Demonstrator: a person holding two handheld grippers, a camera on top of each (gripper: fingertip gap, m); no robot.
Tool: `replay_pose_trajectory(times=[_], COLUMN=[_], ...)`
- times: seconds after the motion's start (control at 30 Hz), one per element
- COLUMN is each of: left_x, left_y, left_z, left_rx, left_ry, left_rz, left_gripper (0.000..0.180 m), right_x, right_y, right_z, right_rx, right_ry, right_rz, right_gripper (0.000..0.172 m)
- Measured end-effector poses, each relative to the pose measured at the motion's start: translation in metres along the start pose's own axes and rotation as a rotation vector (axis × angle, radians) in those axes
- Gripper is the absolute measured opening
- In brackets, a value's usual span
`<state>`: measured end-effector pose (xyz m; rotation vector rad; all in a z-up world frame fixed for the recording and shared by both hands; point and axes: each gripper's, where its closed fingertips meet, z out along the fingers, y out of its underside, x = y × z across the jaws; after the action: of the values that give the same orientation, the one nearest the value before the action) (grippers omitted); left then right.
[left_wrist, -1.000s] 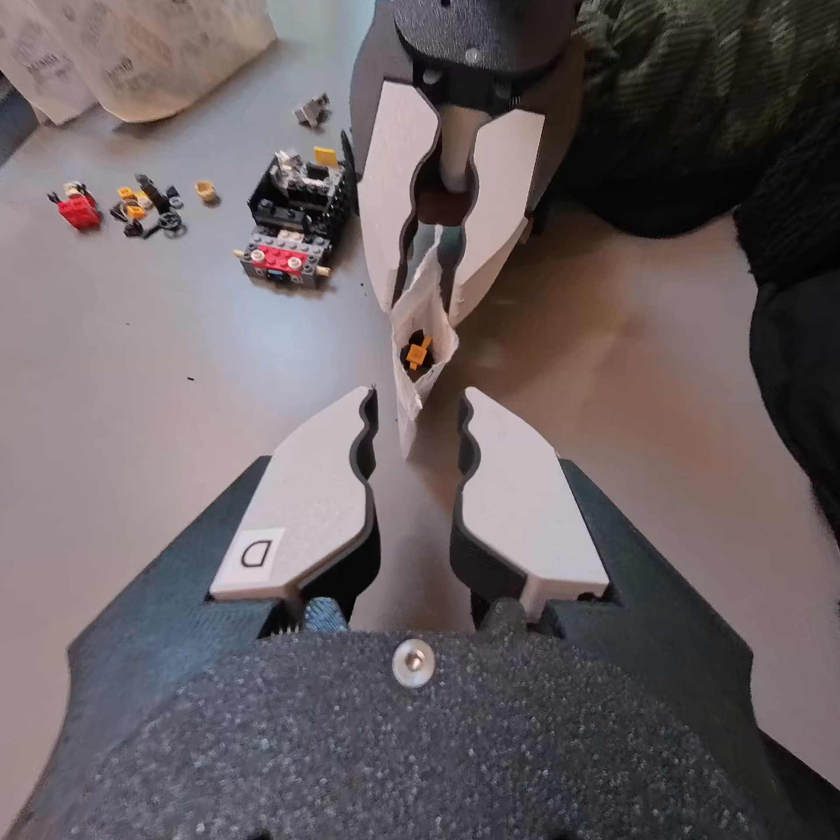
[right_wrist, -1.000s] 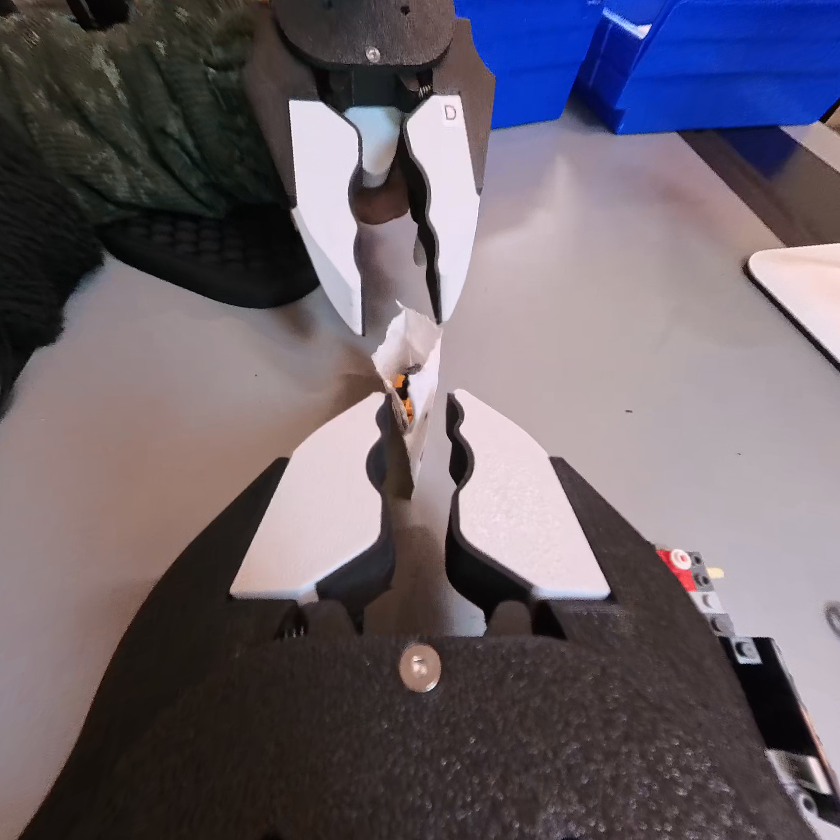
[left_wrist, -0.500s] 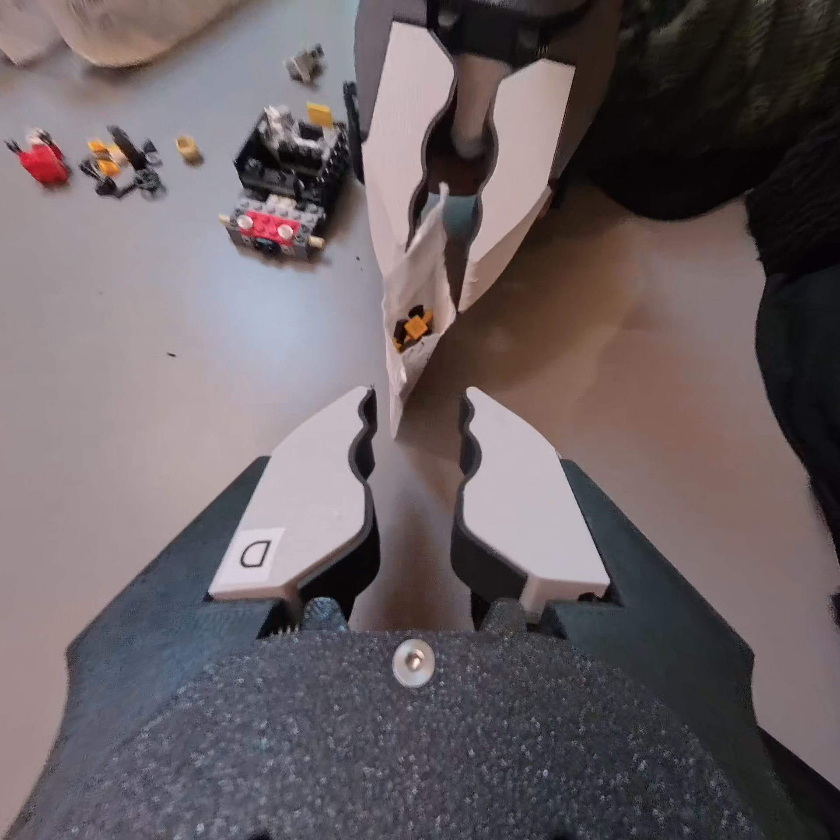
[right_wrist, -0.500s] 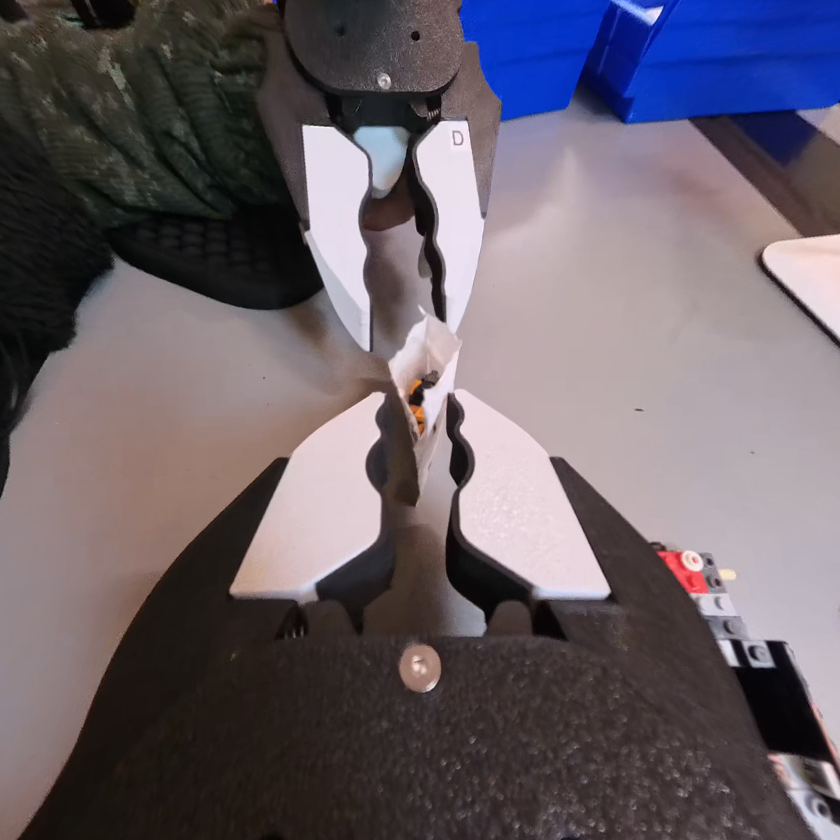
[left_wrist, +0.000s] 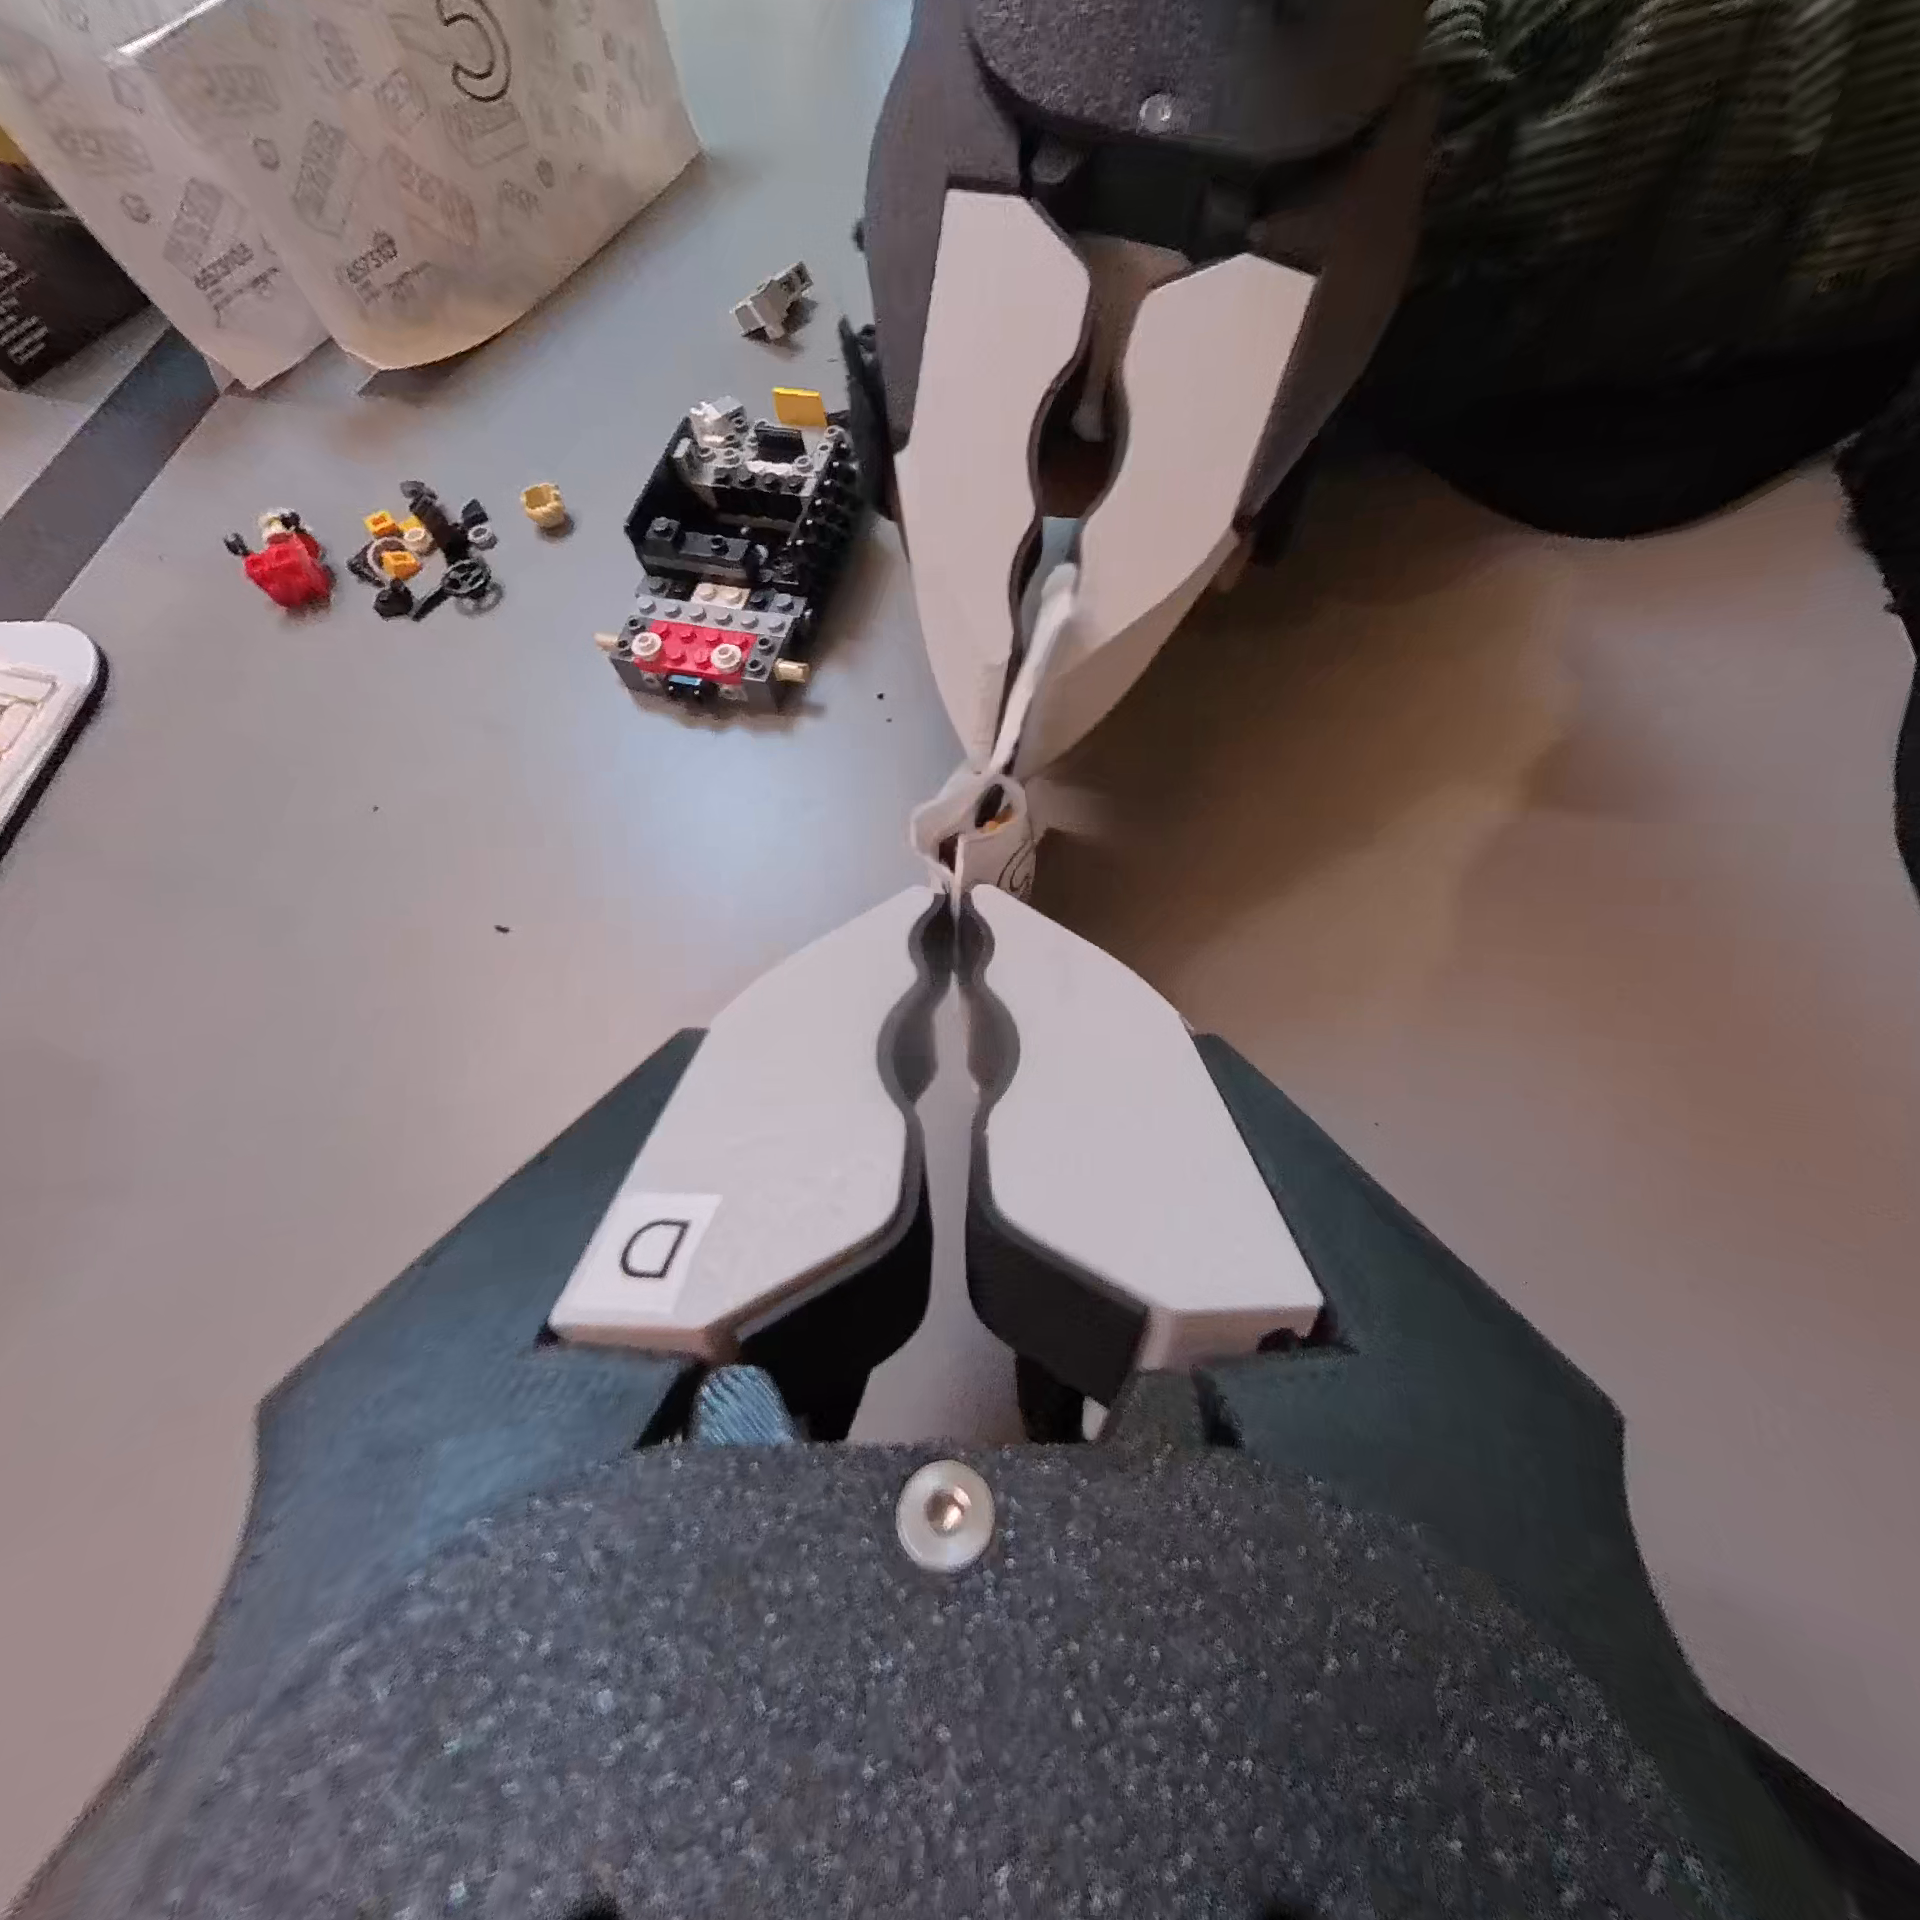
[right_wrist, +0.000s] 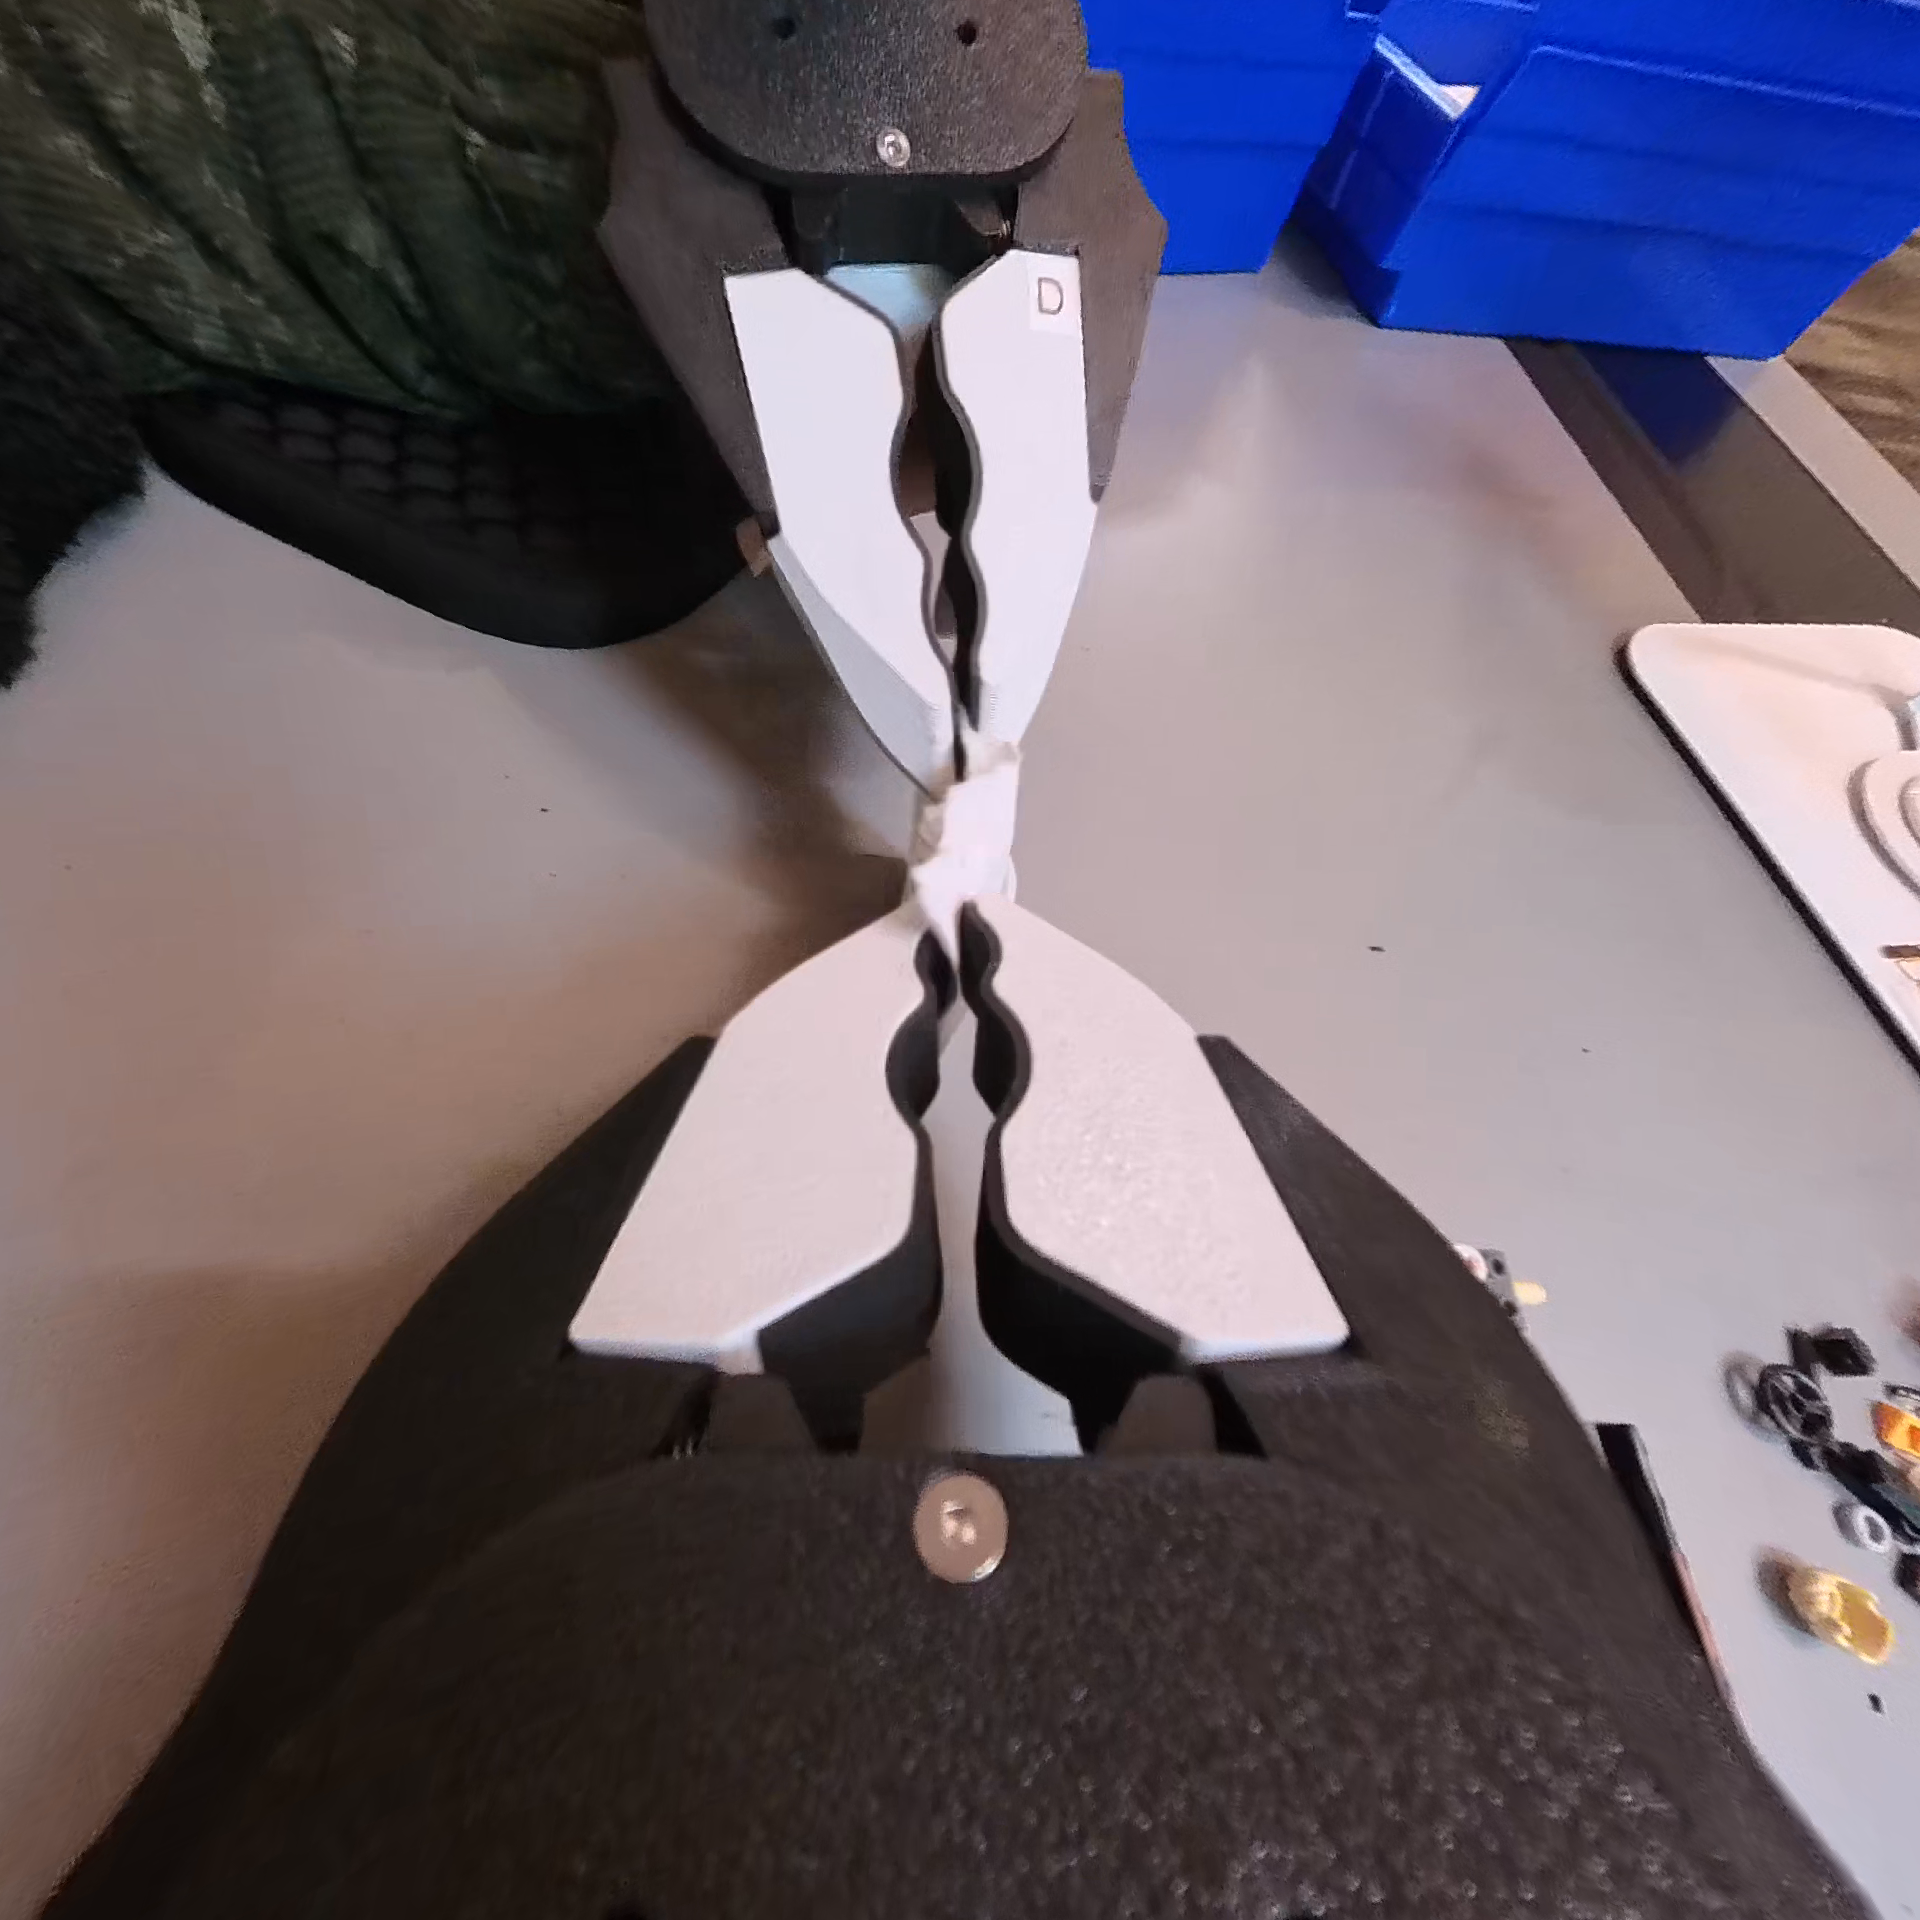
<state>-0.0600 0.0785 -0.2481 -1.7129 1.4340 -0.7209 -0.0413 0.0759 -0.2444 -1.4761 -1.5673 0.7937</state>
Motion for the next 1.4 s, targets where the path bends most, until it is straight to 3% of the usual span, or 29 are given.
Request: replay_pose_trajectory(times=[0.23,0.5,0.67,0.77,0.83,0.97,1.13,1.3,1.4], left_x=[0.023,0.064,0.055,0.044,0.047,0.071,0.072,0.060,0.058], left_y=[-0.016,-0.005,-0.011,-0.011,-0.004,0.024,0.039,0.037,0.036], left_z=[-0.015,-0.012,-0.015,-0.014,-0.009,0.007,0.014,0.017,0.018], left_rx=[0.097,0.061,0.064,0.050,0.019,-0.096,-0.207,-0.249,-0.261], left_ry=[0.096,0.250,0.209,0.126,0.109,0.167,0.236,0.286,0.322], left_rz=[0.140,0.211,0.242,0.307,0.346,0.382,0.124,-0.398,-0.561], left_gripper=[0.000,0.001,0.001,0.001,0.001,0.001,0.001,0.001,0.001], right_x=[-0.009,-0.051,-0.045,-0.038,-0.040,-0.064,-0.072,-0.062,-0.060], right_y=[-0.019,-0.008,-0.013,-0.013,-0.006,0.022,0.040,0.041,0.040], right_z=[-0.012,-0.018,-0.021,-0.019,-0.016,-0.006,0.003,0.003,0.002], right_rx=[0.079,0.055,0.062,0.023,-0.026,-0.109,-0.202,-0.243,-0.264], right_ry=[-0.037,-0.172,-0.110,0.002,0.036,-0.047,-0.158,-0.230,-0.313], right_rz=[-0.070,-0.117,-0.183,-0.326,-0.402,-0.398,-0.178,0.338,0.611], right_gripper=[0.000,0.000,0.000,0.000,0.000,0.000,0.000,0.001,0.001])
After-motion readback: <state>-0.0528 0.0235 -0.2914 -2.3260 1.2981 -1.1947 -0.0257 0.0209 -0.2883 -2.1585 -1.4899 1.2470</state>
